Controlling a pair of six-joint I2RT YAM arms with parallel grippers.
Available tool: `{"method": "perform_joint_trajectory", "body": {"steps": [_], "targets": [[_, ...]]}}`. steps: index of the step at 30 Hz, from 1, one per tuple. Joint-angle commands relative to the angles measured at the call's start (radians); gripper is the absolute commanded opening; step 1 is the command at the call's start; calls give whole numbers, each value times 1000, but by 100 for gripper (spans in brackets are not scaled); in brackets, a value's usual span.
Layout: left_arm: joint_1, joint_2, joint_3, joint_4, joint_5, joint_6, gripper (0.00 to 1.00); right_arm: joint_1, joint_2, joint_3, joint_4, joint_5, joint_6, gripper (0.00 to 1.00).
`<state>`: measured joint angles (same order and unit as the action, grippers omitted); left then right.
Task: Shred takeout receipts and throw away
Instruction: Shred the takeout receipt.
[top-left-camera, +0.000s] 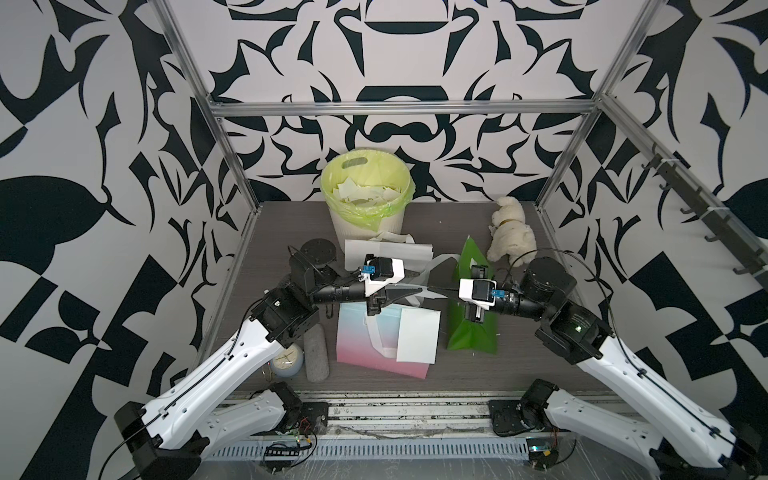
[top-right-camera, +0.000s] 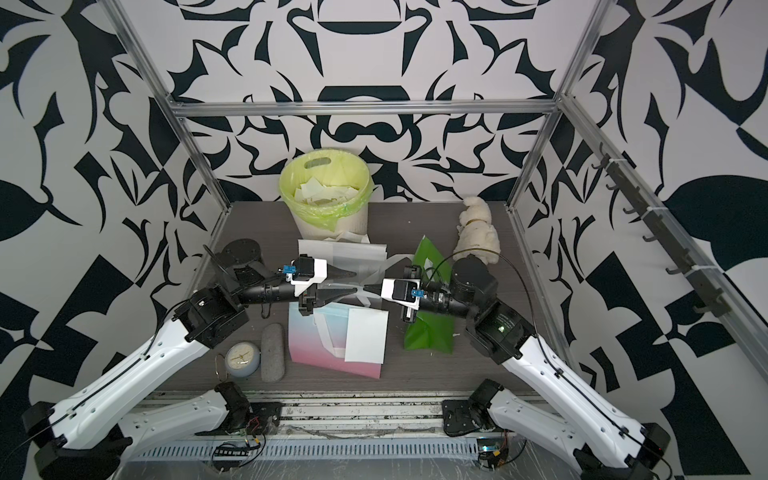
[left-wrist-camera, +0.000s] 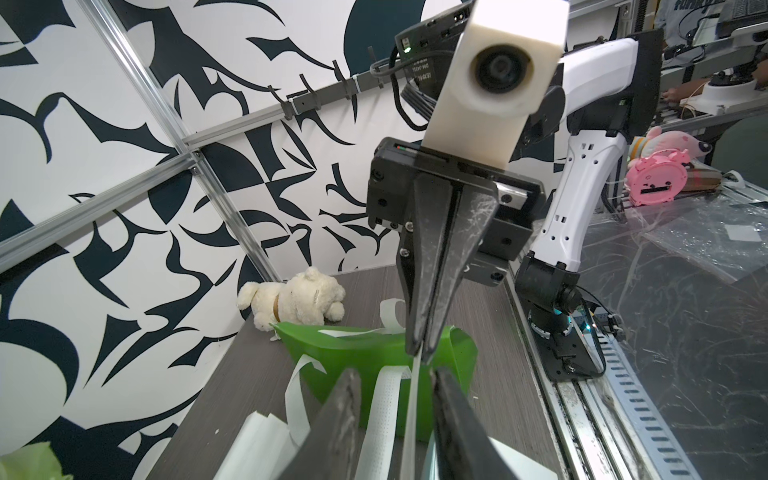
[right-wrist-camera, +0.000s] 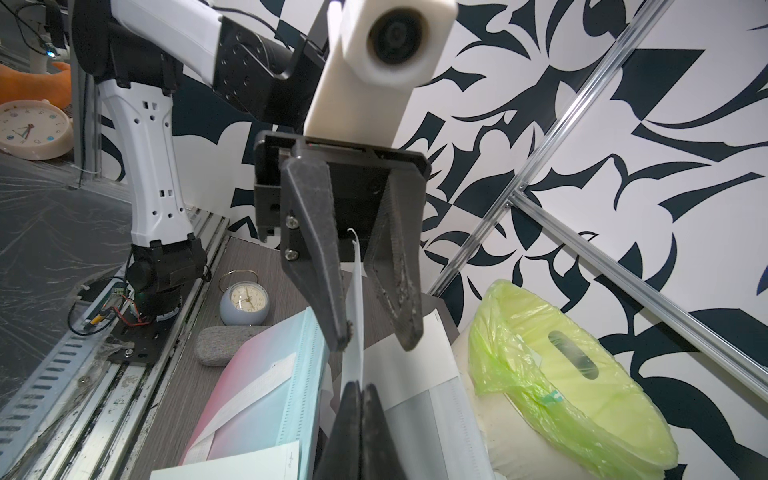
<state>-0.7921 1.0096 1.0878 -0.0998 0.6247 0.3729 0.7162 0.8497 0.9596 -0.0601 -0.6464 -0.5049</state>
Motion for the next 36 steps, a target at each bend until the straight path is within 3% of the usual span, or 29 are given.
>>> {"method": "perform_joint_trajectory", "body": {"steps": [1,11,14,16,18,25,32,36], "targets": [[-2,4,7,-21,0,8,28,8,-17,0,59,7,-9,0],[-2,10,19,-12,5,-22,0,9,-11,-7,59,25,-19,0],[-2,12,23,0,9,-47,0,9,-7,-7,55,44,-25,0],[-2,10,24,0,23,-51,6,9,-6,-5,55,51,-26,0],[-2,10,24,0,34,-56,3,9,-5,-5,55,55,-26,0],[-1,24,24,1,51,-66,17,12,-6,-7,59,63,-22,0],[-1,24,22,31,45,-93,11,13,-6,-8,61,65,-22,0],[-2,32,10,86,66,-140,17,14,-6,-9,62,67,-22,0]]}}
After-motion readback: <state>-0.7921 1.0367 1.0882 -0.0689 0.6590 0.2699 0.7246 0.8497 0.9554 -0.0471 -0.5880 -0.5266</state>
